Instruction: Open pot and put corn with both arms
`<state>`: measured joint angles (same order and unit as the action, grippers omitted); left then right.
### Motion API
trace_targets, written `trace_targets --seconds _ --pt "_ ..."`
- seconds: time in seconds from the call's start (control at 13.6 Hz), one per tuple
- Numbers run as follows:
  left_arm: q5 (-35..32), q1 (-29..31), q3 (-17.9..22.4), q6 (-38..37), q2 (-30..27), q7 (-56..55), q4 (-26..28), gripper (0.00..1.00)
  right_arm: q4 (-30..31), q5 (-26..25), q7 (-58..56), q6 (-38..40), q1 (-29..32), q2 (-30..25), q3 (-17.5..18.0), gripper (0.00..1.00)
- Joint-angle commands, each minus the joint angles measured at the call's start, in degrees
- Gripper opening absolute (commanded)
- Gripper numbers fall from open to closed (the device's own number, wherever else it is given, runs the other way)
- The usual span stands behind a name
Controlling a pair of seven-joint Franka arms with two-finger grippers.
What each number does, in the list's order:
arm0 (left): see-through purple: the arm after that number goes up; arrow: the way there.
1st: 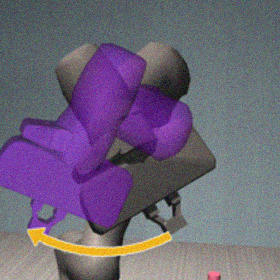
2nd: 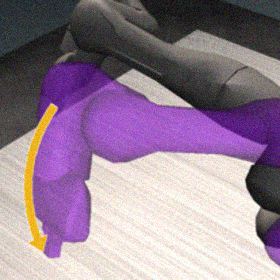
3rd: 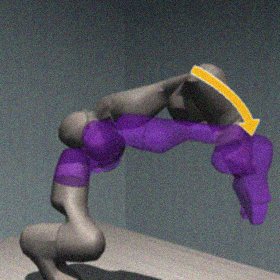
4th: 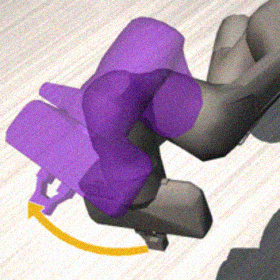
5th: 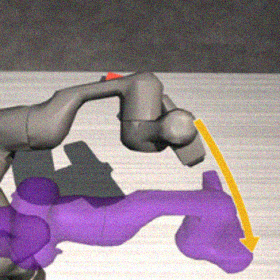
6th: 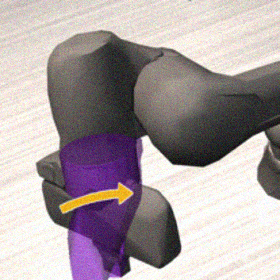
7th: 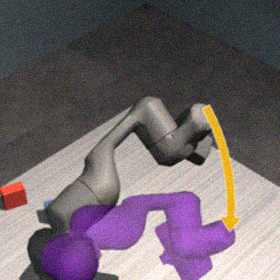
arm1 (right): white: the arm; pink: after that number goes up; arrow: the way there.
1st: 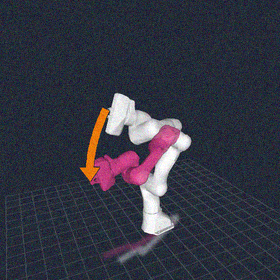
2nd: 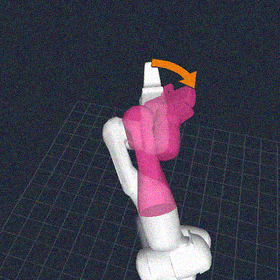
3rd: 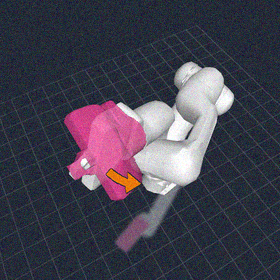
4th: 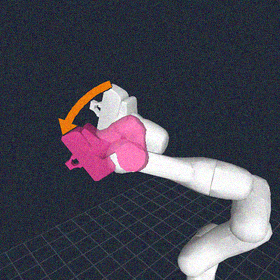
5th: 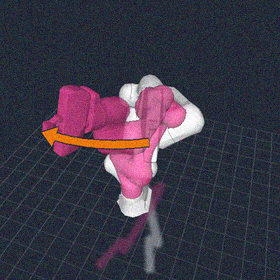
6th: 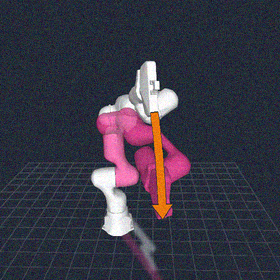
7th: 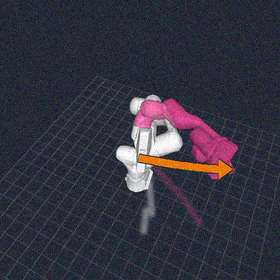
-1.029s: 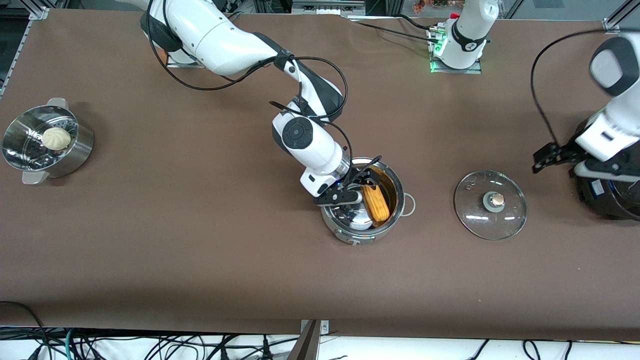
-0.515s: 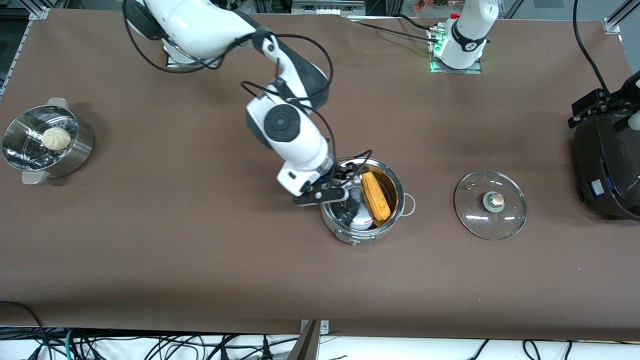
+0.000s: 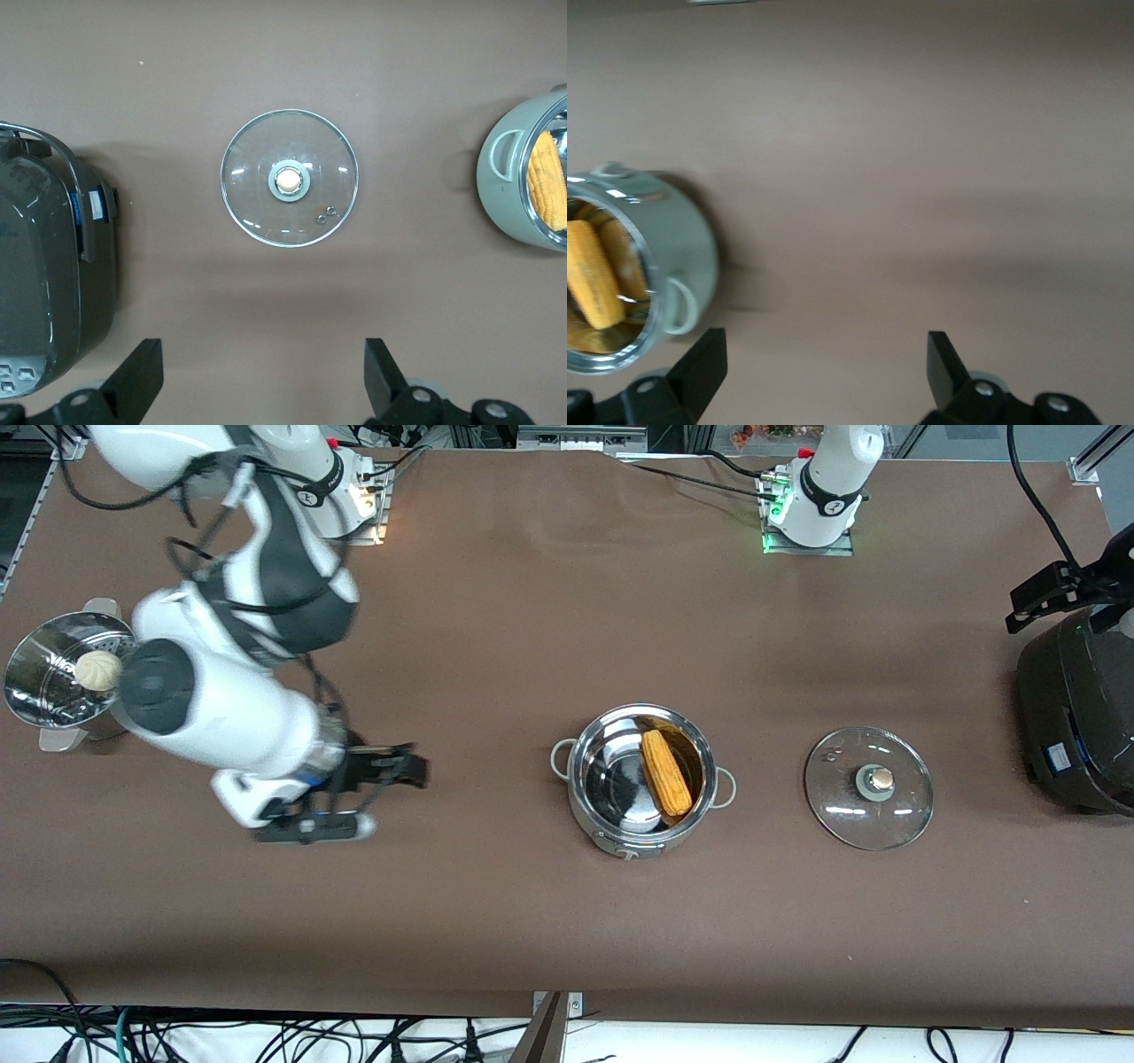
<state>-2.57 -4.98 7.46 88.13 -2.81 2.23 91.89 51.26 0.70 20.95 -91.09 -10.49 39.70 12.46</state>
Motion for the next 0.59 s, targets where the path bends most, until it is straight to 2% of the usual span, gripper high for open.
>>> trace_targets --seconds 0.0,0.15,0.22,0.44,0.51 --pt "-0.69 -0.56 -0.34 -1.47 1.40 -2.31 -3.29 1.00 11.27 -3.50 0.31 1.88 4.40 -9.78 0.37 1.00" --pt "1.67 0.31 -1.73 -1.56 4.11 -4.94 -7.15 1.00 20.68 -3.77 -0.47 -3.80 8.88 -16.81 0.11 1.00" --pt "1.77 0.32 -1.92 -1.56 4.21 -6.08 -7.34 1.00 24.20 -3.25 -2.39 -7.40 11.08 -19.20 -0.77 1.00" --pt "1.77 -0.12 -1.92 -1.56 4.13 -6.54 -7.34 1.00 27.57 -1.67 -7.41 -9.20 12.07 -23.69 -8.05 1.00" --pt "1.86 -0.21 -1.92 -1.56 4.13 -6.54 -7.34 1.00 29.93 -0.27 -8.99 -9.11 12.07 -26.05 -9.29 1.00"
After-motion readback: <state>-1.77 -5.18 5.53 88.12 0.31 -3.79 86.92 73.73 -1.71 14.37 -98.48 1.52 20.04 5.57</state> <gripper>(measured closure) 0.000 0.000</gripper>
